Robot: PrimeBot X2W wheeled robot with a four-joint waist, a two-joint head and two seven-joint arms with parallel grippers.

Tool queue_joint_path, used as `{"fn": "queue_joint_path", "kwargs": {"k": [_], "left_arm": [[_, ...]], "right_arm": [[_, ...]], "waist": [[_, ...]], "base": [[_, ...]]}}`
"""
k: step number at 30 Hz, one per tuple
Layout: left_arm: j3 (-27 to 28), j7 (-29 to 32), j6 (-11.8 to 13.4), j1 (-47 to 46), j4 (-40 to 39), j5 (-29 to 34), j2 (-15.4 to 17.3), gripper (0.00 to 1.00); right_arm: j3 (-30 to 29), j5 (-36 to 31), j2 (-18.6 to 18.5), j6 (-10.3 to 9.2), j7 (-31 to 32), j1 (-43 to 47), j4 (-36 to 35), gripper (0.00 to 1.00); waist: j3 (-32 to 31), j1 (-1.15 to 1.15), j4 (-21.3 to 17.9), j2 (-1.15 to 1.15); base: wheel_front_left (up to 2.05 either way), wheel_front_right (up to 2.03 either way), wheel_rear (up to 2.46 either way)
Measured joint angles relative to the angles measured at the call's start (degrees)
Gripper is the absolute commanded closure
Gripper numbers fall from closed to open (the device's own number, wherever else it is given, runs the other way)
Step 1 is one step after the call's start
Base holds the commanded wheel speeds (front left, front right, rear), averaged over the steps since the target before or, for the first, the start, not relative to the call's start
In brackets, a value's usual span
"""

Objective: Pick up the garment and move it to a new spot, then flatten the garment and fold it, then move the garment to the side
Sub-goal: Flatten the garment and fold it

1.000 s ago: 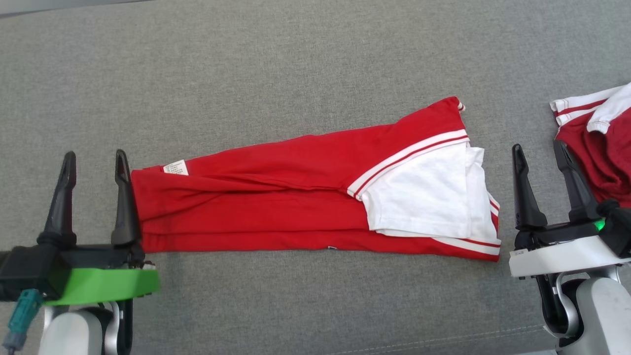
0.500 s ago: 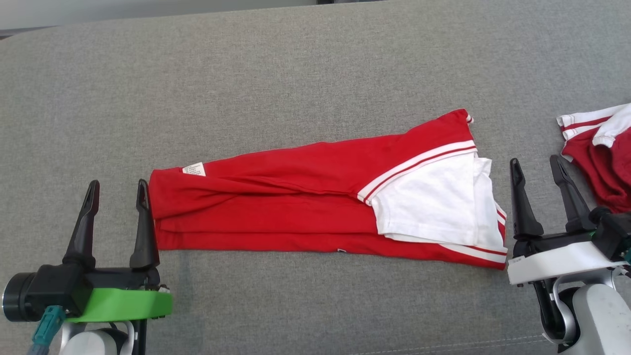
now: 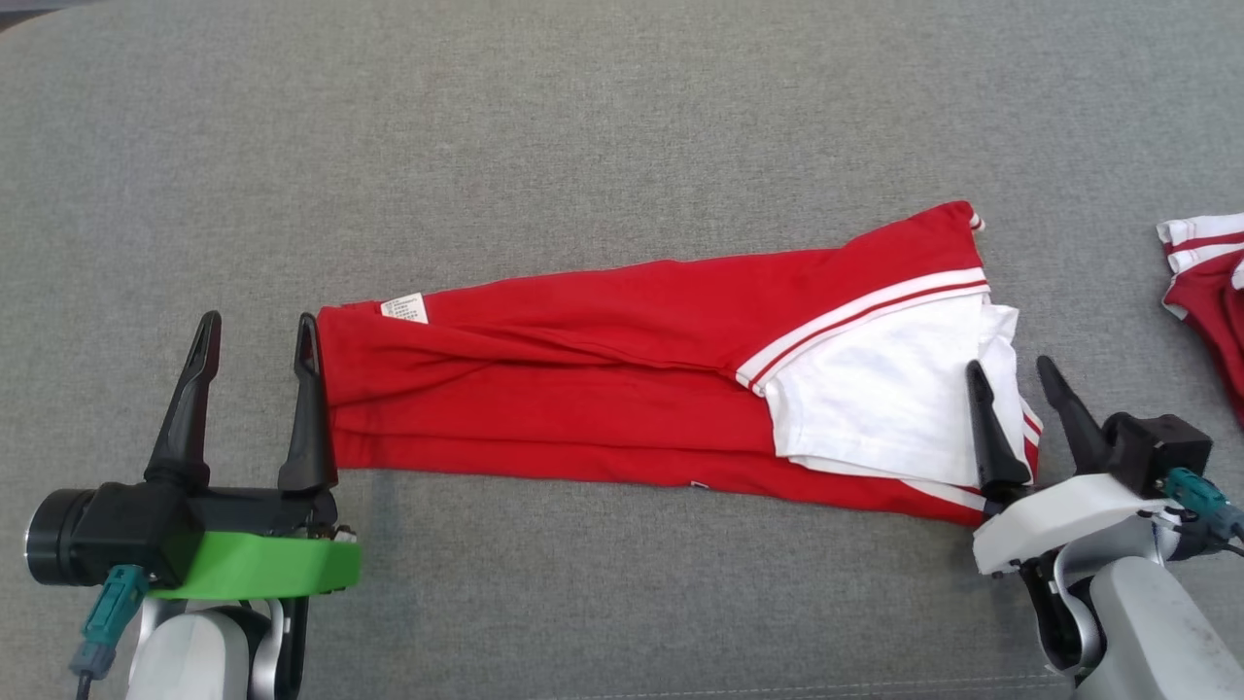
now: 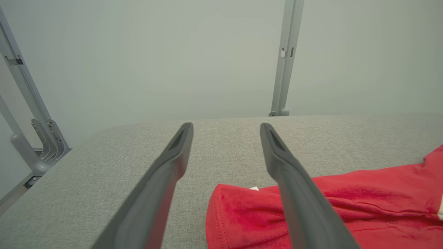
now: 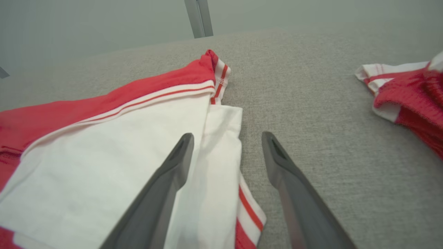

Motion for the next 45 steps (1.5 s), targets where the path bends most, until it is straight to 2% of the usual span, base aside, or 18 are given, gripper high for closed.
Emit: {"fn": "queue_joint_path", "kwargs": {"k": [3, 13, 14, 15, 21, 25, 31, 35, 40, 45], "left_arm": [[0.0, 0.0, -0.3, -0.5, 0.1, 0.3, -0.4, 0.00], [0.8, 0.0, -1.1, -1.3, 0.4, 0.9, -1.2, 0.00], [0.9, 0.0, -1.1, -1.3, 0.4, 1.0, -1.3, 0.00], [1.0, 0.0, -1.2, -1.3, 0.4, 1.0, -1.3, 0.00], [1.6, 0.0, -1.5, -1.4, 0.4, 1.5, -1.6, 0.00], [2.1, 0.0, -1.6, -1.4, 0.3, 1.6, -1.8, 0.00], [2.7, 0.0, -1.9, -1.4, -0.2, 2.0, -2.0, 0.00], [3.1, 0.0, -2.0, -1.4, -0.4, 2.1, -1.9, 0.00], [3.1, 0.0, -2.1, -1.4, -0.3, 2.2, -1.9, 0.00], [3.0, 0.0, -2.3, -1.4, -0.1, 2.3, -2.0, 0.00]], "right_arm": [[2.0, 1.2, 0.3, 0.00, 0.0, -1.5, 4.5, 0.00], [5.3, 4.5, 0.0, 0.03, -1.2, -6.0, 12.2, 0.00], [6.1, 5.1, -0.2, 0.03, -1.2, -6.4, 12.7, 0.58], [7.0, 5.7, -0.5, -0.02, -1.2, -6.7, 13.1, 1.00], [10.1, 8.5, -1.4, 0.05, -1.2, -8.1, 13.8, 1.00], [9.3, 9.1, -2.1, 0.14, -0.6, -7.9, 11.9, 1.00], [0.0, 9.0, -6.7, 0.11, -0.2, -2.8, 8.1, 1.00], [-2.6, 8.8, -8.1, 0.05, -0.1, -1.1, 5.7, 1.00], [0.4, 8.5, -8.2, 0.02, -0.1, -1.9, -0.9, 1.00], [6.0, 8.3, -7.6, 0.01, 2.0, -4.1, -11.3, 1.00]], "waist": [[0.8, 0.00, 0.7, 0.00], [2.2, 0.00, 1.5, 0.00], [2.3, 0.00, 1.4, 0.00], [2.3, 0.00, 1.3, 0.00], [2.3, 0.00, 0.6, 0.00], [2.3, 0.00, -0.2, 0.00], [2.5, 0.00, -1.7, 0.01], [2.6, 0.00, -2.7, 0.00], [2.4, 0.00, -3.9, 0.00], [1.5, 0.00, -4.4, 0.00]], "base": [[0.00, 0.00, 0.00], [0.00, 0.00, 0.00], [0.00, 0.00, 0.00], [0.00, 0.00, 0.00], [0.00, 0.00, 0.00], [0.00, 0.00, 0.00], [0.00, 0.00, 0.00], [0.00, 0.00, 0.00], [0.00, 0.00, 0.00], [0.00, 0.00, 0.00]]}}
